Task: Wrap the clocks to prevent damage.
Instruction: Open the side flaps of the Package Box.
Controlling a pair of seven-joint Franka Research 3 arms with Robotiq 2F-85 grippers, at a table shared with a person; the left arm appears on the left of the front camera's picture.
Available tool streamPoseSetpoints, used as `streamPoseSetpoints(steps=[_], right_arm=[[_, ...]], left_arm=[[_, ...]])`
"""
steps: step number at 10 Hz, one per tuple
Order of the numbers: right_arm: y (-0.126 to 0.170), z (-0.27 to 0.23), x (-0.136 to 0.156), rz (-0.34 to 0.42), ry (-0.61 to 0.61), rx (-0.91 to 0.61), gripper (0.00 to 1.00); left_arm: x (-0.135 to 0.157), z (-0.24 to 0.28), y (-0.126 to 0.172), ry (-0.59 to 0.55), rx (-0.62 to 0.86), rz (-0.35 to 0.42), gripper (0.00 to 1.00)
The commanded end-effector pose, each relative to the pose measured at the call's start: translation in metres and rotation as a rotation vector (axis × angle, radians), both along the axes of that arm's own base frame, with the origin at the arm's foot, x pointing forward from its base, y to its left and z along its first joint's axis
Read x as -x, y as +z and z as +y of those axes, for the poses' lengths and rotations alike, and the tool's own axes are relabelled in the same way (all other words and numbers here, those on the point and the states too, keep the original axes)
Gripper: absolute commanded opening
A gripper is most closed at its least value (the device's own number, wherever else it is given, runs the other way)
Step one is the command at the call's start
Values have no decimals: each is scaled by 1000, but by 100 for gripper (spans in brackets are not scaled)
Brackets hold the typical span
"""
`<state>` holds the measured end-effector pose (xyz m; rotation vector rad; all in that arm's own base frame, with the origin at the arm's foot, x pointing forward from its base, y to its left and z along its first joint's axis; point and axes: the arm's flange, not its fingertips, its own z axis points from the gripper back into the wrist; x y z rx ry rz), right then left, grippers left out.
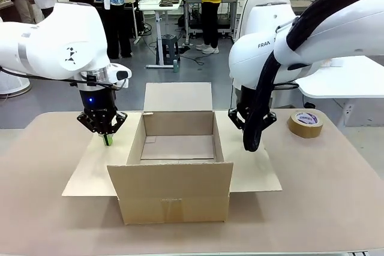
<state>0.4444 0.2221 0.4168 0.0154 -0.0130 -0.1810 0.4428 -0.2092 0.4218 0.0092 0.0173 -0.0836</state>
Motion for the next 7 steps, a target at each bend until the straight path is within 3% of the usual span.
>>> streamPoseSetpoints(steps=[1, 4, 7], right_arm=[[-13, 2, -5, -35, -28, -1, 1], [-24, -3, -9, -15, -47, 5, 1], [-33, -5, -10, 43, -47, 30, 1]], left_arm=[[0, -4, -19, 43, -16, -9, 0], [-2, -5, -37, 62, -26, 2, 0], [-2, -4, -36, 78, -10, -5, 0]])
